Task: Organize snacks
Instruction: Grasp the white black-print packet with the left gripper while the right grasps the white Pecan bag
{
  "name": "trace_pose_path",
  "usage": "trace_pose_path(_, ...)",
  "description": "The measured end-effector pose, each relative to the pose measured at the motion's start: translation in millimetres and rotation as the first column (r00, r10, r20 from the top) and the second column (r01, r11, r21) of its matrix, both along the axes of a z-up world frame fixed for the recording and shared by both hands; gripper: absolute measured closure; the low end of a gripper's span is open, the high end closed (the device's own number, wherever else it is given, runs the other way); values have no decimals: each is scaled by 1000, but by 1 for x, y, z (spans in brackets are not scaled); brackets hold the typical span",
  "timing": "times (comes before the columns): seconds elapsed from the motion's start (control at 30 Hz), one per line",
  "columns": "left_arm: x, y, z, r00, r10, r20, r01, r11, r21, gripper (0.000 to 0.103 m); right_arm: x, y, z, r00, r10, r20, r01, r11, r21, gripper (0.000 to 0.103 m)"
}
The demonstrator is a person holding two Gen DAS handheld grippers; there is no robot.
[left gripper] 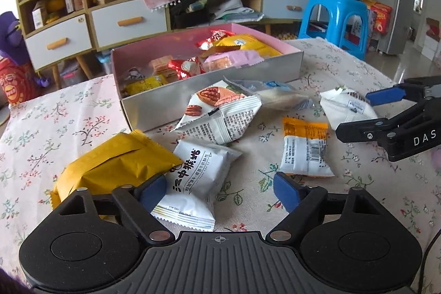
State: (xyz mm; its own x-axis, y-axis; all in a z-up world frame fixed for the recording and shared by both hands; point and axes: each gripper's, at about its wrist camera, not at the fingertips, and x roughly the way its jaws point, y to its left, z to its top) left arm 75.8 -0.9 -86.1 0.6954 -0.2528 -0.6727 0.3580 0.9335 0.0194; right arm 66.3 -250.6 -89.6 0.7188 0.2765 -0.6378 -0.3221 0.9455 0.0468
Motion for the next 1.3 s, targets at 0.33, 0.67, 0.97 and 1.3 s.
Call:
trace_pose_path(0.33,16,11,-6,999,20,-28,-20,1000,-3,19,15,8,-4,999,-30,-23,30,1000,-3,15)
trace_pose_path(0.67,19,18,-4,998,40,-45,-41,999,-12,29,25,21,-4,998,-50,-43,47,997,-65,27)
trace_pose_path(0.97,20,21,-2,997,69,-39,-70,997,-19,50,27,18,-4,996,-54,-65,48,995,-90,47)
trace_pose_path(1.3,18,18,1,996,71,-54,-72,997,-15,58,25,21,-2,997,-36,-73,28,993,-114,50)
